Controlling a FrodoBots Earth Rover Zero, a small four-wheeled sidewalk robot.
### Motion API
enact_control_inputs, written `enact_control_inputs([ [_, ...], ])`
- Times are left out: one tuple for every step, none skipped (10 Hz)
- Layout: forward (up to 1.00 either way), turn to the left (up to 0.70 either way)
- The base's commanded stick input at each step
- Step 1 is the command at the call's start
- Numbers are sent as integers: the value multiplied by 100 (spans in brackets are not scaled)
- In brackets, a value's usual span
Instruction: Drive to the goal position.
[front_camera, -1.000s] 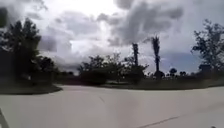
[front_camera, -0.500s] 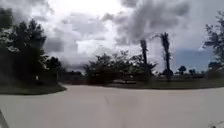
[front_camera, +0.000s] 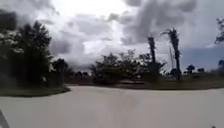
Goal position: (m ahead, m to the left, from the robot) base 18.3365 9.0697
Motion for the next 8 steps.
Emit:
enact_control_inputs([
  [85, 0],
  [85, 0],
  [85, 0],
  [85, 0],
  [85, 0],
  [85, 0],
  [85, 0],
  [85, 0],
])
